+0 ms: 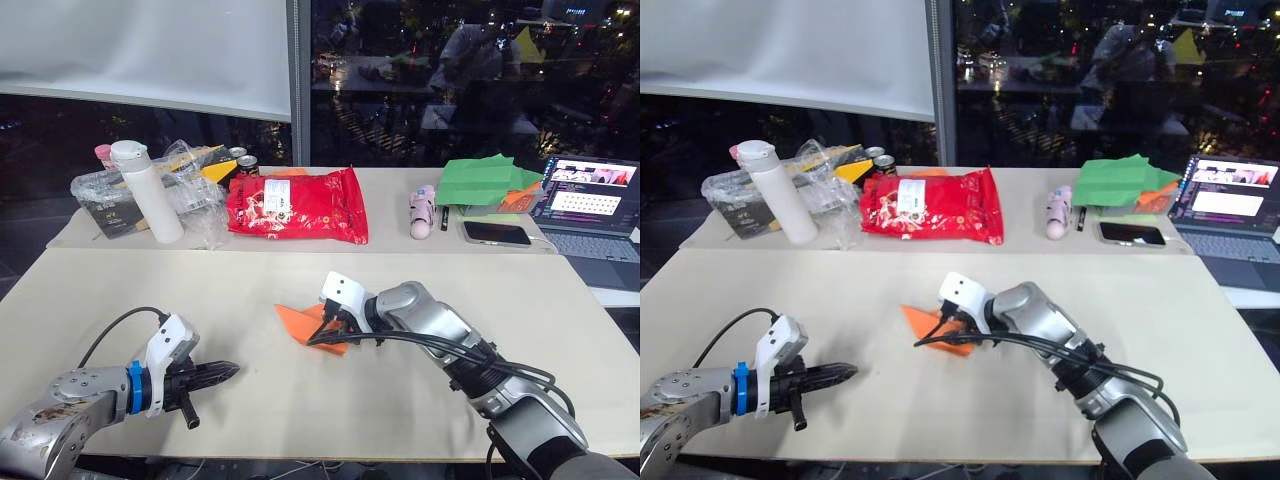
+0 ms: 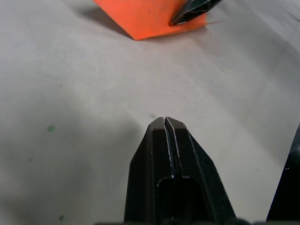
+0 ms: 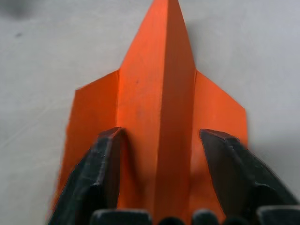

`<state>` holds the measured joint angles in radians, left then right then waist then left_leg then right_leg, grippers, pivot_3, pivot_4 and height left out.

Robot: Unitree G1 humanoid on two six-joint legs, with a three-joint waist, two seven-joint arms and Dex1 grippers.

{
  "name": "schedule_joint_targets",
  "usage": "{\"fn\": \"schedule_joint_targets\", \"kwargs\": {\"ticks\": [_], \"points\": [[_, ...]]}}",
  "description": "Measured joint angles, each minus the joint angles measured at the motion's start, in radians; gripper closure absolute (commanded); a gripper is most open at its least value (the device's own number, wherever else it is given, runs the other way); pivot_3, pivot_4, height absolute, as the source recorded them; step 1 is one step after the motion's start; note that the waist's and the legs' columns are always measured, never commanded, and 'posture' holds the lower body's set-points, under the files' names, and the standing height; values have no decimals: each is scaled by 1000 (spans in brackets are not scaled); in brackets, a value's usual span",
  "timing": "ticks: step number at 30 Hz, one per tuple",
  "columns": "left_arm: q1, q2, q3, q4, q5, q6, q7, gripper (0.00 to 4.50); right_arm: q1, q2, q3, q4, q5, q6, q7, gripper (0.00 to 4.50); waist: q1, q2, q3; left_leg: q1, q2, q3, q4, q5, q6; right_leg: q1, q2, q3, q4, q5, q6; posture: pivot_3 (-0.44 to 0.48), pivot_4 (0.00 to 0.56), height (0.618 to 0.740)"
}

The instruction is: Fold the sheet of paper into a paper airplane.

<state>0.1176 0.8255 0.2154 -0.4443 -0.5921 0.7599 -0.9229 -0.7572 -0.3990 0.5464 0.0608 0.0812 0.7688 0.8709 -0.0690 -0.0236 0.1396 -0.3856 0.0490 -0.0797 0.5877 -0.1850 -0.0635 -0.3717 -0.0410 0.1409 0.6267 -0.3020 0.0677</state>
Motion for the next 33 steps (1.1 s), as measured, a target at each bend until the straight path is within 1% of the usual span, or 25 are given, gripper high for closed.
{"fn": "schedule_joint_targets", "kwargs": {"ticks": [4,7,9,12,13,14,15,16,19,21,24,28,33], "points": [[-30,1,-2,13,1,-23,-7,4500,5,-13,-24,-27,3,5,2,4477,2,0,0,0,0,0,0,0,0,0,0,0,0,0,0,0,150,719],[-43,1,-6,32,5,-33,-10,4500,17,-27,-79,-42,25,32,1,4477,2,0,0,0,0,0,0,0,0,0,0,0,0,0,1,0,150,719],[-57,1,-23,48,8,-37,-11,4500,21,-48,-140,-37,51,55,-1,4477,3,0,0,-1,0,0,1,0,0,0,0,0,0,1,1,0,150,719],[-80,-11,-46,63,14,-43,-9,4500,1,-91,-234,25,61,72,-18,4477,3,0,0,0,0,0,1,0,0,1,0,0,-1,0,0,0,150,719],[-88,-17,-57,69,20,-44,-7,4500,-17,-105,-266,77,62,68,-39,4477,2,0,0,0,0,0,1,0,0,1,0,0,-1,0,0,0,150,719],[-108,-33,-80,77,26,-47,-4,4500,-55,-118,-317,191,58,49,-80,4477,3,1,0,0,-1,0,2,0,0,1,0,0,-1,0,0,0,150,719],[-117,-45,-95,77,29,-55,-4,4500,-83,-133,-356,268,54,30,-116,4477,4,1,1,-2,-1,0,2,0,0,1,0,0,-1,1,-1,0,150,719],[-126,-55,-119,82,37,-62,-3,4500,-129,-161,-414,398,49,-8,-166,4477,6,1,1,-2,-1,0,2,0,0,1,-1,0,-1,1,-1,0,150,719],[-148,-75,-159,105,43,-62,3,4500,-230,-230,-539,686,30,-154,-295,4477,5,1,1,-3,-1,1,1,0,0,4,-1,0,-2,3,-1,0,150,719],[-166,-82,-173,115,54,-70,6,4500,-283,-247,-602,851,27,-242,-373,4477,-2,1,0,-2,-1,1,-1,0,1,5,0,0,-2,3,-1,0,150,719],[-193,-115,-184,119,60,-108,6,4500,-315,-264,-642,1051,10,-350,-467,4477,-10,2,0,-1,-1,2,0,0,2,6,0,1,-2,3,-1,0,150,719],[-192,-126,-198,124,63,-115,7,4500,-326,-264,-650,1187,-7,-397,-499,4477,-27,5,1,-2,-3,2,1,0,2,6,0,3,-1,4,2,0,150,719],[-175,-143,-198,128,78,-159,6,4500,-329,-282,-666,1227,-20,-396,-457,4477,-30,7,1,0,-3,2,2,0,2,9,0,4,-1,3,4,0,150,719]]}}
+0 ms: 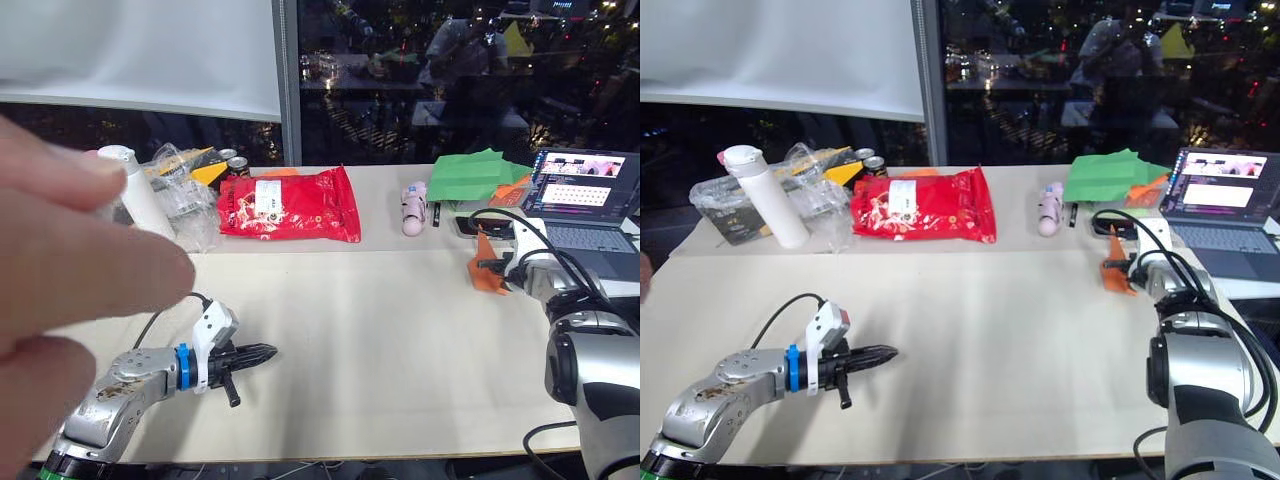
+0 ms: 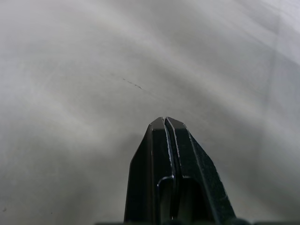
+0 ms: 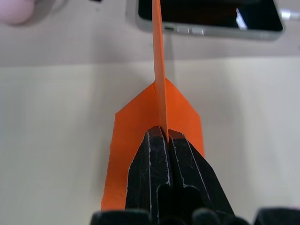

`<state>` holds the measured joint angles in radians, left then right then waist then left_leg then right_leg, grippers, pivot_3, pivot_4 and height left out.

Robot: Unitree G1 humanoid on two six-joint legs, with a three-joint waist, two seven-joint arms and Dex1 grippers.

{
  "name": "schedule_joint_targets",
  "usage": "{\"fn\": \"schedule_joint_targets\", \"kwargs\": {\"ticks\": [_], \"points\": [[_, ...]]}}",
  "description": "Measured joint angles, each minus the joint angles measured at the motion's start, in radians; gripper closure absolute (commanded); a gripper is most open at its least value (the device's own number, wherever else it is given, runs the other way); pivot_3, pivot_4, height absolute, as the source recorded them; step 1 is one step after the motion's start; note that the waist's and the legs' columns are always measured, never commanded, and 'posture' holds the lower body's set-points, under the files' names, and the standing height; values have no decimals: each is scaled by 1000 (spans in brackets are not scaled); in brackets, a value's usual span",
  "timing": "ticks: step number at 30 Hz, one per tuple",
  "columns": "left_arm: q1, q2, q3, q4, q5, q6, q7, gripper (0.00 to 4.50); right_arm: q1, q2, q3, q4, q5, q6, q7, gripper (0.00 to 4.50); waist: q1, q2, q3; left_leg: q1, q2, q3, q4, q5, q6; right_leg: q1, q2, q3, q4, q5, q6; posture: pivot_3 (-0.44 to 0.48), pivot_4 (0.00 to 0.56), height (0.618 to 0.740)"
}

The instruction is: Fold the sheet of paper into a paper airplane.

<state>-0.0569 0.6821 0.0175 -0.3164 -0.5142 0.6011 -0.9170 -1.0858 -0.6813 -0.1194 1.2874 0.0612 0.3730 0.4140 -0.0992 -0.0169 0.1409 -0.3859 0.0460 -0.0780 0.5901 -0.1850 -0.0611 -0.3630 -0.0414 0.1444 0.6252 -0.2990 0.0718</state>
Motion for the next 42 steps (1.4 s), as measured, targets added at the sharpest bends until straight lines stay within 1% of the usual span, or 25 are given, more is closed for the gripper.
{"fn": "schedule_joint_targets", "kwargs": {"ticks": [1,3,4,6,7,9,10,11,13,14,15,18,20,22,23,26,27,29,31,32,34,37,39,42], "points": [[0,-6,0,1,0,-12,0,4500,0,-3,1,0,-4,0,10,4477,1,0,0,0,0,0,0,0,0,0,0,0,0,0,0,0,150,719],[-5,-15,-1,2,1,-28,0,4500,0,-3,4,1,-17,-1,34,3886,1,0,0,0,0,0,0,0,0,0,0,0,0,0,0,0,150,719],[-10,-17,-2,3,3,-33,-1,4500,1,-3,9,1,-24,-4,47,3670,1,0,0,0,0,0,0,0,0,0,0,0,0,0,0,0,150,719],[-21,-22,-3,12,2,-35,-5,4500,1,-6,25,0,-46,-11,71,2980,1,1,0,0,0,0,0,0,0,1,0,0,0,0,0,0,150,719],[-29,-27,-3,24,-3,-28,-5,4500,1,-9,34,0,-57,-15,83,2501,1,1,0,0,0,0,0,0,0,1,0,0,0,0,0,0,150,719],[-51,-42,-1,48,-12,-15,-3,4500,1,-26,51,-5,-77,-17,106,1918,3,2,1,0,-1,0,1,0,0,1,0,0,0,0,1,0,150,719],[-56,-43,1,55,-18,-12,-3,4500,1,-34,61,-14,-83,-18,118,1498,3,2,1,0,-1,0,1,0,0,1,0,0,0,0,1,0,150,719],[-59,-43,3,58,-20,-13,-4,4500,1,-43,69,-26,-89,-17,135,1269,2,2,1,0,-1,0,0,0,0,1,0,0,0,0,1,0,150,719],[-61,-43,4,58,-20,-20,-4,4500,1,-67,74,-93,-89,-9,206,488,2,5,2,0,-1,0,0,0,0,1,0,0,0,0,1,0,150,719],[-67,-44,4,58,-21,-18,-2,4500,3,-80,76,-145,-87,-1,246,188,2,6,3,0,-1,0,0,0,0,1,0,0,0,0,1,0,150,719],[-75,-44,4,58,-22,-16,2,4500,7,-94,76,-205,-81,9,288,38,1,7,3,0,-1,0,0,0,0,1,0,0,0,0,2,0,150,719],[-108,-44,13,69,-15,-21,18,4500,88,-128,60,-516,1,73,444,38,2,8,3,3,0,-1,0,0,0,4,0,-1,0,-1,4,0,150,719],[-120,-41,16,77,-6,-22,27,4500,196,-129,47,-750,88,126,538,38,3,7,3,4,1,-2,0,0,0,6,1,-3,0,-3,6,0,150,719],[-129,-41,14,87,6,-26,39,4500,335,-124,44,-991,177,193,607,38,6,7,3,3,1,-2,0,0,0,7,1,-3,0,-3,6,0,150,719],[-131,-42,14,94,17,-32,51,4500,422,-115,43,-1121,223,234,623,38,11,7,3,3,1,-3,0,0,0,7,1,-3,0,-3,6,0,150,719],[-128,-44,13,119,64,-69,84,4500,588,-49,52,-1369,324,318,615,38,24,7,3,2,1,-2,1,0,0,6,0,-2,0,-3,6,0,150,719],[-126,-45,14,120,72,-79,86,4500,621,-30,56,-1423,342,324,605,38,26,7,3,2,0,-2,2,0,0,5,0,-2,0,-3,6,0,150,719],[-98,-56,30,116,75,-111,93,4500,735,-6,66,-1573,343,276,574,38,32,5,2,2,1,-2,1,-1,0,6,0,-2,-1,-3,6,0,150,719],[-46,-67,48,114,85,-145,108,4500,825,50,95,-1643,324,216,529,38,34,2,1,2,1,-2,0,-1,0,5,0,-2,-1,-3,6,0,150,719],[-3,-82,53,110,89,-171,119,4500,872,89,115,-1649,305,180,494,38,34,2,1,2,1,-2,1,-1,0,4,0,-2,-1,-3,6,0,150,719],[39,-101,56,98,99,-199,136,4500,912,120,120,-1619,285,134,458,38,35,1,2,1,0,-1,2,-1,0,4,-1,-2,-1,-2,4,0,150,719],[49,-141,94,94,110,-250,187,4500,944,127,117,-1542,255,38,447,38,41,0,2,3,0,-1,2,0,0,5,-1,-2,-1,-2,2,0,150,719],[43,-158,112,97,118,-264,219,4500,953,128,117,-1487,234,-5,447,38,43,0,2,3,0,-1,2,0,0,6,-1,-2,-1,-5,-3,0,150,719],[26,-212,119,114,155,-323,276,4500,956,166,117,-1418,216,-65,422,38,44,0,2,3,0,-1,1,0,0,6,-1,-2,-1,-2,2,0,150,719]]}}
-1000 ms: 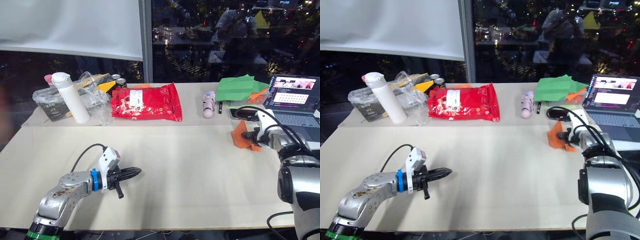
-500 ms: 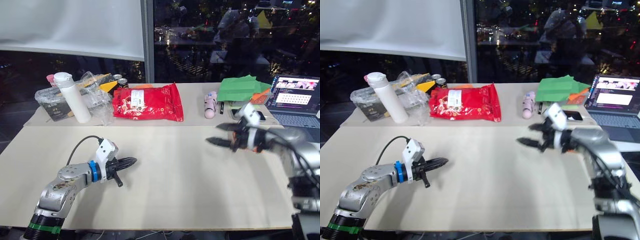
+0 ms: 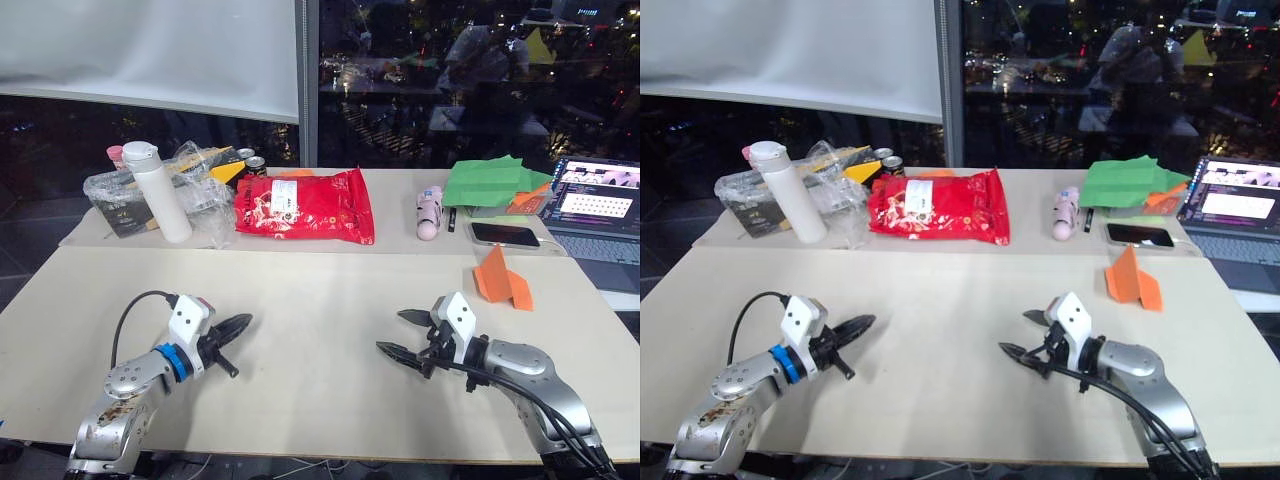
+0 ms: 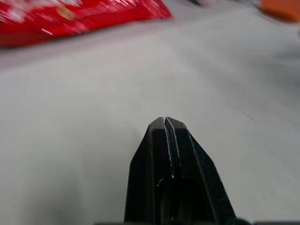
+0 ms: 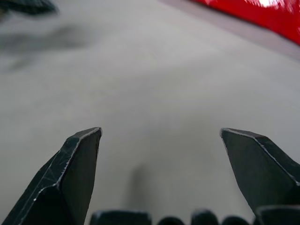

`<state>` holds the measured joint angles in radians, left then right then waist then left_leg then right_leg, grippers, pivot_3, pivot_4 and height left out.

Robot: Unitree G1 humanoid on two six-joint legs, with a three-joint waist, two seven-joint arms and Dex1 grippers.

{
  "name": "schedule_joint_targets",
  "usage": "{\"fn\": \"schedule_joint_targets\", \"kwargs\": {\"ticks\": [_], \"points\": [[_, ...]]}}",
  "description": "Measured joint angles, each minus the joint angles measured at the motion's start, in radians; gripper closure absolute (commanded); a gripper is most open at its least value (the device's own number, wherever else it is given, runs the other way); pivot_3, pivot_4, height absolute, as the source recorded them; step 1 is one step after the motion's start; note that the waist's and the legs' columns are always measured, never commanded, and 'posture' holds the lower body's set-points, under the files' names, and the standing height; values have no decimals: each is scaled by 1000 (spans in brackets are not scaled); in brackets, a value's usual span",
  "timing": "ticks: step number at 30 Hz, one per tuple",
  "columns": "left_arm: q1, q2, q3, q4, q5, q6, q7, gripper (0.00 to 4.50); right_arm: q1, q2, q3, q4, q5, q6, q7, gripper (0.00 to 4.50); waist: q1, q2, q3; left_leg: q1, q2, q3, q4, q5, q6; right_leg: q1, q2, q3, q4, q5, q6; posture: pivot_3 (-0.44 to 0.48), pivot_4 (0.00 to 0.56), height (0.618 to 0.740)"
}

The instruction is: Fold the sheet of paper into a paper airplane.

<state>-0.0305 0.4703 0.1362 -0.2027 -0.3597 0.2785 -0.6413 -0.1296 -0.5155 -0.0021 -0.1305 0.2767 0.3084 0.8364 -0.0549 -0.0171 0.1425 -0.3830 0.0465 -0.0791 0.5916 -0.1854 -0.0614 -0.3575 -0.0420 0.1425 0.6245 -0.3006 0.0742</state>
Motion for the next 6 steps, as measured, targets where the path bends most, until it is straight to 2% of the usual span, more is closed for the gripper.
{"fn": "schedule_joint_targets", "kwargs": {"ticks": [6], "points": [[4,-50,-23,8,41,-41,46,4500,5,51,30,43,-39,-83,-38,38,1,0,0,0,0,0,0,0,0,0,0,0,0,0,0,0,150,719]]}}
